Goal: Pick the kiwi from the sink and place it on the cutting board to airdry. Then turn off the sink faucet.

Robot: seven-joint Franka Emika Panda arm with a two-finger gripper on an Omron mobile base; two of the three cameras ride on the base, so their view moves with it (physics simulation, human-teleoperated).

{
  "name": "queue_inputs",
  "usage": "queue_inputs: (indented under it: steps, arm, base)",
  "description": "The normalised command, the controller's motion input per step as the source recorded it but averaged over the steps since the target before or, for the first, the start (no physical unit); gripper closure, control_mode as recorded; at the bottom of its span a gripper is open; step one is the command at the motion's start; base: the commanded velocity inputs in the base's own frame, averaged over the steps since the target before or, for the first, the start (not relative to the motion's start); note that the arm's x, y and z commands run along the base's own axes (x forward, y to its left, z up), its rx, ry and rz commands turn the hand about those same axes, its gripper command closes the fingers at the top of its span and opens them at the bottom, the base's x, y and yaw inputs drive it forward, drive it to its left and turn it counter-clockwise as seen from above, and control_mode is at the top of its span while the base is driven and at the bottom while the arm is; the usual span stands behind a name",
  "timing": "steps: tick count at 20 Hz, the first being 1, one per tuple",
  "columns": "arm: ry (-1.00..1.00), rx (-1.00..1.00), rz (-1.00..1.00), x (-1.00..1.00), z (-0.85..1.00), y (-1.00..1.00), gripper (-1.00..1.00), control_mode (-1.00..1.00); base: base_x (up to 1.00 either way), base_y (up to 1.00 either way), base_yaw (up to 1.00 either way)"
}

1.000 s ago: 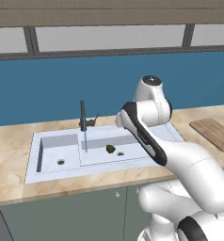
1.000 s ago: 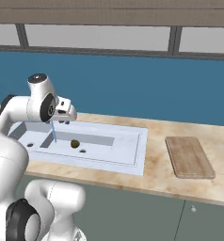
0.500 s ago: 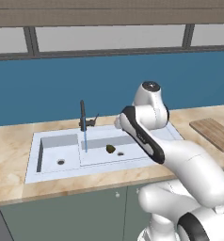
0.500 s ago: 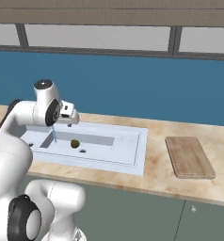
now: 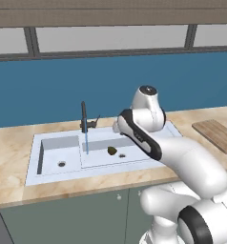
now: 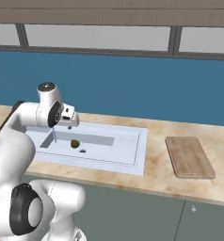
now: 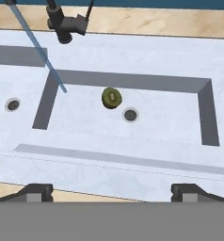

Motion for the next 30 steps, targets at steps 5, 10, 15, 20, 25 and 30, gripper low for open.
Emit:
queue_inputs:
  steps: [5,10,15,20,25,30]
  arm:
    - [0.00,0.00,0.00,0.11,-0.31,0.13,-1.00,-1.00]
    - [0.00,0.00,0.00,0.09,-0.22,0.02,-1.00,-1.00]
    - [0.00,0.00,0.00,0.12,-0.19,0.00,-1.00,-1.00]
    - [0.00,0.00,0.00,0.08,-0.20,0.00,-1.00,-1.00]
    - [0.00,0.00,0.00,0.06,-0.10,0.01,-1.00,-1.00]
    - [0.00,0.00,0.00,0.13,-0.11,0.07,-1.00,-1.00]
  base:
    - [0.00,0.00,0.00]
    - [0.00,0.00,0.00]
    - [0.00,0.00,0.00]
    - [0.00,0.00,0.00]
    - [0.00,0.00,0.00]
    - [0.00,0.00,0.00]
